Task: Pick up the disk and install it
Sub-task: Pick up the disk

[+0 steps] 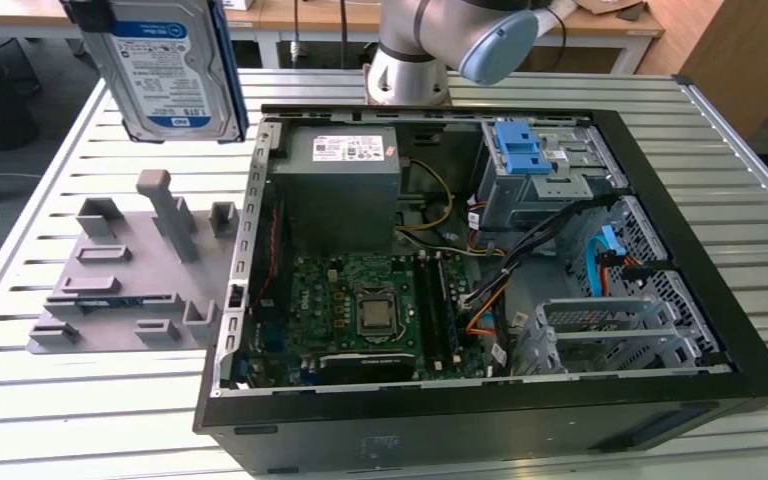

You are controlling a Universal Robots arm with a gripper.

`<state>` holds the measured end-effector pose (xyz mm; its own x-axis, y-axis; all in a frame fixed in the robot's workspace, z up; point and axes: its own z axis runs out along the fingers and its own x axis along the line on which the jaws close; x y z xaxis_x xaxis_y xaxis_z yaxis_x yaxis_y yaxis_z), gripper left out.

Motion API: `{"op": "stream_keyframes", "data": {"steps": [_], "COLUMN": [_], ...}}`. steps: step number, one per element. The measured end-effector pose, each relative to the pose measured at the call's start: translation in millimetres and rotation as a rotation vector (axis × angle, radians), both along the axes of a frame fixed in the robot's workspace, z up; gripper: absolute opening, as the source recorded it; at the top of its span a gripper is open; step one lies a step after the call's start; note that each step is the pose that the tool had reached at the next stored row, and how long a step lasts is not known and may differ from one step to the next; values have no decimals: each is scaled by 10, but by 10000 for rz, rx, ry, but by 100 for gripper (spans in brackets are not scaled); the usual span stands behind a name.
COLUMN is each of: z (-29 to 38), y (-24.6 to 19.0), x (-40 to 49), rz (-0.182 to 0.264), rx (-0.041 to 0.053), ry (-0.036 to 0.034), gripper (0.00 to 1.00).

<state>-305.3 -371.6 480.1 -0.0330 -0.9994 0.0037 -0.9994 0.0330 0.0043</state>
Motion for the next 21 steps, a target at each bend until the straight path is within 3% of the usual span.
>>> {"op": "stream_keyframes", "data": {"steps": [21], "z": [0], "y": [-45], "x": [62], "rz": [1], "rx": [-1], "ry": [1], "gripper": [36]}}
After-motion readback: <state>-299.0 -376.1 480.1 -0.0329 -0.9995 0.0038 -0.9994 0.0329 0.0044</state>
